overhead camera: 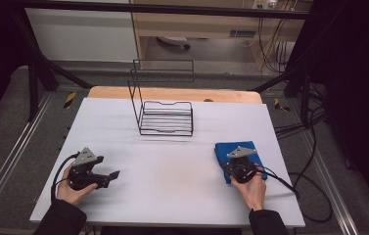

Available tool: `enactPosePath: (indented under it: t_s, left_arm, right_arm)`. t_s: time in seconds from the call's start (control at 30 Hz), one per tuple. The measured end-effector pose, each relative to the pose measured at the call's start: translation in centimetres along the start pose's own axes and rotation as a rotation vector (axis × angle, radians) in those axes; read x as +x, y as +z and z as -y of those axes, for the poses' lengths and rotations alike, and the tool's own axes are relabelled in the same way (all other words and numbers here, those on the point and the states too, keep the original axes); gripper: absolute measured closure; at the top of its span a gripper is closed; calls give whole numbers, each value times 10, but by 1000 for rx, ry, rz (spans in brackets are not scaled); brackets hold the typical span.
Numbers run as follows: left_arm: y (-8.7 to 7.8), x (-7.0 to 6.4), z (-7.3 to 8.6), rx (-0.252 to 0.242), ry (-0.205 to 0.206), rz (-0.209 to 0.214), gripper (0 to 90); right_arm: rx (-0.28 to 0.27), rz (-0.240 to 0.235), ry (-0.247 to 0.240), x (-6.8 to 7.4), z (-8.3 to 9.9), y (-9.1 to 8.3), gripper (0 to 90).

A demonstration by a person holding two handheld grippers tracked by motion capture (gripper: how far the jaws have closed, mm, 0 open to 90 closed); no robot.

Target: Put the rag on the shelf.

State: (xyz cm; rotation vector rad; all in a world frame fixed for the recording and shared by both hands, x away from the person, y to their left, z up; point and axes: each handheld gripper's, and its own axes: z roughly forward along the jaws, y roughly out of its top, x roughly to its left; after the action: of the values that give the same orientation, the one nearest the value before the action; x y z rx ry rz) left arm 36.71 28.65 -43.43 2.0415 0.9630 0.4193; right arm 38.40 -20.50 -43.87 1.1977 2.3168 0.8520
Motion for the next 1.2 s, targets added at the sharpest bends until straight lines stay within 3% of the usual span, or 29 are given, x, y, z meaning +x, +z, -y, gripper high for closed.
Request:
enactPosePath:
  t_s: [0.3, 0.43, 0.97, 1.2]
  left_arm:
    - [0, 0, 0, 0, 2, -2, 121]
    - [0, 0, 0, 1, 1, -3, 121]
    - [0, 0, 0, 6, 1, -11, 121]
    - [0, 0, 0, 7, 1, -14, 120]
  right_arm:
    - [-61, -64, 55, -3, -4, -16, 859]
    - [-101, -122, 69, 3, -9, -25, 860]
    - [-117, -231, 61, 42, -25, -15, 860]
    - [-113, -285, 48, 68, -39, -4, 860]
